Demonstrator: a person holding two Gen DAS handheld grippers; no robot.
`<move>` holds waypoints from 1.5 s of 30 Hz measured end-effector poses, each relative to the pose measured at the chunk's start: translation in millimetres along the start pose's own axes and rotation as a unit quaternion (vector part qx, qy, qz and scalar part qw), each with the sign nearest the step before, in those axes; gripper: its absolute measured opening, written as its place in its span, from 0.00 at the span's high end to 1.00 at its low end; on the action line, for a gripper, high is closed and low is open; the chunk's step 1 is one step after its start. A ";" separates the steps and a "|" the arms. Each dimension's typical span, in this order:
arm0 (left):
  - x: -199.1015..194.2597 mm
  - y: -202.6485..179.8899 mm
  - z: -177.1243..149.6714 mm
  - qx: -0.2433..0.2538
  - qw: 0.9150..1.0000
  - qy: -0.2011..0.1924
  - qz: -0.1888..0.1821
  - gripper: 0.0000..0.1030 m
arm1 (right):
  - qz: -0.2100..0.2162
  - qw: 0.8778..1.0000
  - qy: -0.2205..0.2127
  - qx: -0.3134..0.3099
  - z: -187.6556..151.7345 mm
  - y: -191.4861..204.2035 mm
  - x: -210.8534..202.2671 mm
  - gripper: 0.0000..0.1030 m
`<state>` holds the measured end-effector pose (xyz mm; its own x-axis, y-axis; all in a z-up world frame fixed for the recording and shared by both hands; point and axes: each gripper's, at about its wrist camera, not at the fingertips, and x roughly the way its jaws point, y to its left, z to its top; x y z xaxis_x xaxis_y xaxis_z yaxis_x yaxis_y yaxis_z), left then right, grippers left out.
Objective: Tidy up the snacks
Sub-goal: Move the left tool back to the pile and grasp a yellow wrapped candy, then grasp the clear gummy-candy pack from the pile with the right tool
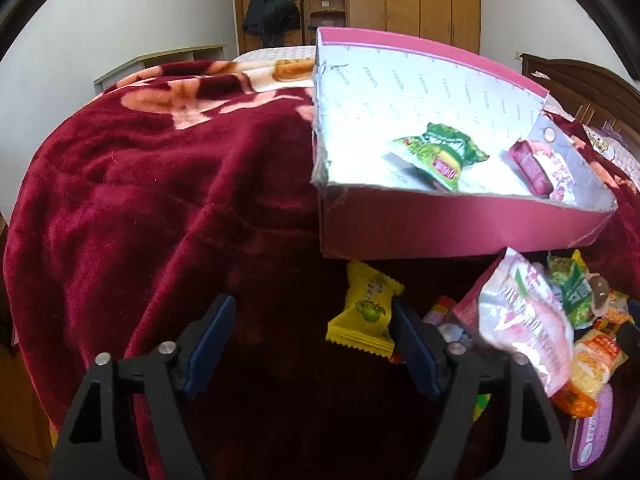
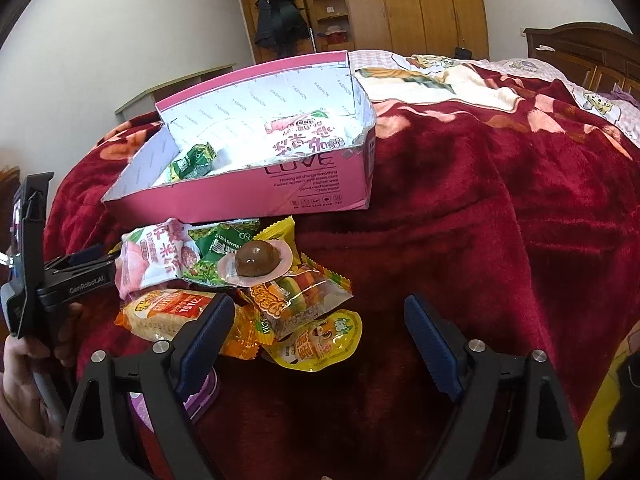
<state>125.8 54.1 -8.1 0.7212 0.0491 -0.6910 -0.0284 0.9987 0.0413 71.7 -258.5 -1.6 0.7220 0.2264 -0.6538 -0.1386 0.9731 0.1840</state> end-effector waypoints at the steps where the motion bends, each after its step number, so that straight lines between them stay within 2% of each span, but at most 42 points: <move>1: -0.1 -1.7 -0.1 0.007 1.000 -0.002 0.005 0.28 | 0.000 1.000 0.000 -0.001 -0.3 0.1 0.1 0.14; 6: -6.1 -11.5 -3.7 0.035 0.999 -0.017 0.011 0.47 | 0.001 1.000 -0.004 -0.001 -2.6 -0.5 -1.6 0.14; 7: -7.3 -12.1 -4.5 0.036 0.999 -0.019 0.009 0.53 | 0.003 1.000 -0.005 0.000 -3.0 -0.7 -1.9 0.14; 10: -10.5 -9.9 -6.7 0.031 0.999 -0.023 0.002 0.63 | 0.005 1.000 -0.006 -0.001 -4.2 -1.6 -3.3 0.14; 17: -8.4 -3.8 -9.0 0.013 1.000 -0.022 -0.014 0.64 | -0.002 1.000 -0.002 0.011 -3.6 -3.6 -1.6 0.22; 20: -6.5 -4.6 -9.8 0.013 1.000 -0.023 -0.013 0.64 | 0.010 1.000 -0.004 -0.012 2.3 3.3 -0.3 0.23; 23: -5.7 -3.4 -10.2 0.011 1.000 -0.023 -0.016 0.64 | 0.003 0.999 -0.002 -0.048 8.6 10.5 9.3 0.23; 27: -3.7 -0.6 -10.1 0.004 0.999 -0.022 -0.024 0.63 | 0.010 0.999 0.011 -0.050 10.4 10.0 25.4 0.31; 33: -2.5 -0.5 -10.1 0.002 0.999 -0.021 -0.025 0.62 | 0.022 0.999 -0.008 -0.046 3.3 11.2 17.4 0.52; 39: -7.3 2.7 -10.1 -0.006 0.999 -0.026 -0.031 0.65 | 0.030 0.999 -0.028 -0.031 2.8 6.7 8.3 0.58; 45: -17.1 10.9 -11.3 -0.029 0.998 -0.027 -0.046 0.69 | 0.033 0.998 -0.046 -0.025 2.0 7.2 -3.5 0.60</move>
<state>105.3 64.3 -3.9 0.7587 -0.0424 -0.6501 0.0017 0.9980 -0.0632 69.5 -252.4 3.4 0.7686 0.2874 -0.5715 -0.2199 0.9576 0.1859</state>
